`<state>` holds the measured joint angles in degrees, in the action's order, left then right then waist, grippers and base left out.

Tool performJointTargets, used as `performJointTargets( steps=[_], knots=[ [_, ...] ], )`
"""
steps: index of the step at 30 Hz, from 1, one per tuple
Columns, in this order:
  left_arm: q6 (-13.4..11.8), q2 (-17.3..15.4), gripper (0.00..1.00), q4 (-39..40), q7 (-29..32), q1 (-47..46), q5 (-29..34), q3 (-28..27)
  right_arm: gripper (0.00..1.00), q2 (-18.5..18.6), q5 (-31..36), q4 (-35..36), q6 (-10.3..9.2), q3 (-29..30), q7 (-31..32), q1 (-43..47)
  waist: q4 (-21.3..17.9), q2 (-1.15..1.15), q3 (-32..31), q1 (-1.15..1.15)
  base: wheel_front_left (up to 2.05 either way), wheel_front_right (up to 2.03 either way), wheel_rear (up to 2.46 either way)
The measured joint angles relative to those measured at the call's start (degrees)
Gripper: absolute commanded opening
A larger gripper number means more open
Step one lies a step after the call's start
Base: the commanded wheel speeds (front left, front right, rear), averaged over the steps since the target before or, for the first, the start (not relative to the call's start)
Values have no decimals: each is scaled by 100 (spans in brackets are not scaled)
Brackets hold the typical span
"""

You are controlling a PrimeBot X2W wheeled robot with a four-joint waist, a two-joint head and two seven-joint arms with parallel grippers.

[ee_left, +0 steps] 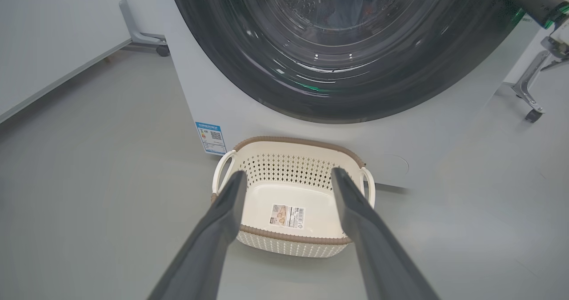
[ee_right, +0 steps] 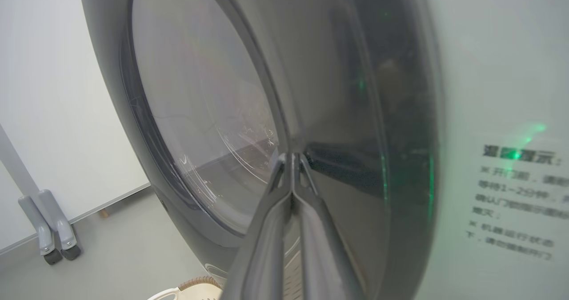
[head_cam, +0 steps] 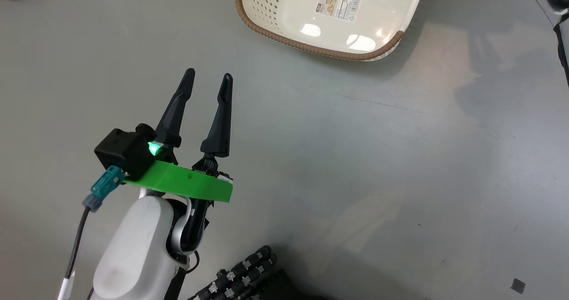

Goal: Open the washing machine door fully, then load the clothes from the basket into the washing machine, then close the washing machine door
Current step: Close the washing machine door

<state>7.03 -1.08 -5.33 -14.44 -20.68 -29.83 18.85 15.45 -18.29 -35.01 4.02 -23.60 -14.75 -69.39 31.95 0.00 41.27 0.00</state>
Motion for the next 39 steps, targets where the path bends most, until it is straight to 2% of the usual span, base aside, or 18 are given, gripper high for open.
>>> performJointTargets(
  steps=[14,36,37,39],
  knots=[
    [-25,1,100,-25,0,-50,291,-319,0,-60,-67,-65,123,-64,0,342,-307,0,-281,0,0,0,0],
    [-20,-1,100,-335,-1,-36,1034,-846,0,-298,-335,258,243,124,1,1777,-1085,0,-1189,0,0,0,0],
    [-16,-1,100,-344,-1,-32,1077,-876,3,-313,-336,277,243,125,1,1856,-1132,0,-1236,0,0,0,0],
    [-13,-1,100,-356,-1,-19,1116,-942,42,-334,-336,319,243,152,1,2017,-1223,0,-1332,0,0,0,0]
  ],
)
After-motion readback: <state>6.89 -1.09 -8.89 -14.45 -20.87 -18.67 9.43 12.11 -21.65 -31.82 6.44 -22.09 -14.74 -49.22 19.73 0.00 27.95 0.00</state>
